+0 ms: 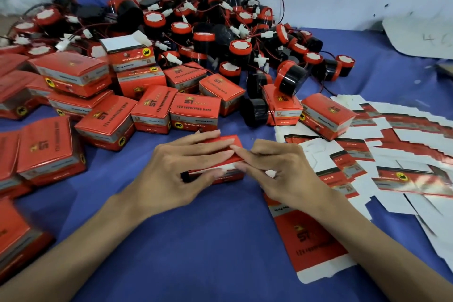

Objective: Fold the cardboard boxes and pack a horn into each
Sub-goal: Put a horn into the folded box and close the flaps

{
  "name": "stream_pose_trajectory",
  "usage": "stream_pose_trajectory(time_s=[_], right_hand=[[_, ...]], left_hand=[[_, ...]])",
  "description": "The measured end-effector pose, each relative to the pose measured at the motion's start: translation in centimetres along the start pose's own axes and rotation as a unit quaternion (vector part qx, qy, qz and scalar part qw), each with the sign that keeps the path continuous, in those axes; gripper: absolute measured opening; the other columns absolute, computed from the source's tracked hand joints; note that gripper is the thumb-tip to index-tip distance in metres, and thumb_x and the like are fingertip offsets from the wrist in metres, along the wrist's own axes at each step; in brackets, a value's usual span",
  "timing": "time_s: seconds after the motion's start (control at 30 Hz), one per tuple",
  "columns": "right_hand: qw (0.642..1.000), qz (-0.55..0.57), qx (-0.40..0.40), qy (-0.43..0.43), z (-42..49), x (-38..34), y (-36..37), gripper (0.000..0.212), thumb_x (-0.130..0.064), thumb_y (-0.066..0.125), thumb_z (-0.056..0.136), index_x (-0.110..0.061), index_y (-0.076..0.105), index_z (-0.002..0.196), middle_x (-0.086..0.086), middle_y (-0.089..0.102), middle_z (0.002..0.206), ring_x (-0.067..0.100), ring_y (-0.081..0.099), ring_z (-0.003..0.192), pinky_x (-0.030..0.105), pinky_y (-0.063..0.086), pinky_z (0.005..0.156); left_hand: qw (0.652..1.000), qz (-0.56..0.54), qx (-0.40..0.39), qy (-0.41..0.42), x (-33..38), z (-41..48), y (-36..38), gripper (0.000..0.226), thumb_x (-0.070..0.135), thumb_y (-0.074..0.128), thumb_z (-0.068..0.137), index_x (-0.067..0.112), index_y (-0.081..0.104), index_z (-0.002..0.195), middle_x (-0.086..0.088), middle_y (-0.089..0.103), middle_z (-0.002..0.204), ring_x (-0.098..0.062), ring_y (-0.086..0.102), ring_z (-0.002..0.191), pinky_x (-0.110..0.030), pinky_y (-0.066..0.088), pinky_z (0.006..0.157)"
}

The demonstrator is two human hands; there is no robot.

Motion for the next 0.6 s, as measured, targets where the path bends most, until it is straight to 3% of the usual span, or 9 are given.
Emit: stream_pose_trajectory(time_s=[0.07, 0.13, 0.33, 0.6], right_hand=[[0.99, 0.119, 0.0, 0.075, 0.0, 0.8, 0.0, 0.027, -0.012, 0.071, 0.081, -0.002, 0.069, 0.106, -0.006, 0.054, 0.062, 0.003, 0.047, 0.054, 0.012, 0.041, 0.058], [0.98, 0.158, 0.027, 0.119, 0.0, 1.4, -0.2, 0.024, -0.008, 0.074, 0.077, -0.005, 0.071, 0.1, -0.002, 0.061, 0.062, 0.005, 0.055, 0.055, 0.016, 0.045, 0.058], [0.994, 0.068, 0.07, 0.05, 0.2, 0.4, -0.1, 0.02, -0.01, 0.077, 0.072, -0.002, 0.074, 0.089, -0.001, 0.059, 0.061, 0.006, 0.049, 0.055, 0.015, 0.041, 0.054], [0.979, 0.126, 0.059, 0.148, 0.4, 0.3, 0.4, 0.015, -0.016, 0.078, 0.073, -0.006, 0.076, 0.084, -0.002, 0.063, 0.059, 0.002, 0.057, 0.053, 0.013, 0.043, 0.057]], left_hand=[[1.0, -0.011, -0.013, 0.009, 0.0, 0.0, 0.0, 0.037, 0.022, 0.061, 0.088, 0.005, 0.059, 0.12, -0.005, 0.06, 0.126, -0.021, 0.051, 0.128, -0.035, 0.043, 0.106], [0.999, -0.019, -0.021, 0.014, -0.2, 0.1, -0.1, 0.037, 0.022, 0.061, 0.088, 0.004, 0.06, 0.12, -0.008, 0.06, 0.126, -0.023, 0.052, 0.127, -0.036, 0.044, 0.106], [0.998, -0.056, -0.019, 0.013, -0.4, 0.2, -0.1, 0.034, 0.016, 0.064, 0.086, 0.004, 0.061, 0.117, -0.008, 0.061, 0.124, -0.022, 0.053, 0.126, -0.036, 0.044, 0.105], [0.999, -0.047, -0.01, 0.007, -0.4, 0.5, -0.2, 0.05, 0.022, 0.078, 0.077, -0.001, 0.059, 0.117, -0.012, 0.062, 0.121, -0.026, 0.056, 0.122, -0.04, 0.046, 0.104]])
Point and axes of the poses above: each hand's wrist, its own z-axis towards the middle knuckle, its own y-axis out of the palm, x = y × z, the point moved 5 cm from there along z, towards the middle knuckle
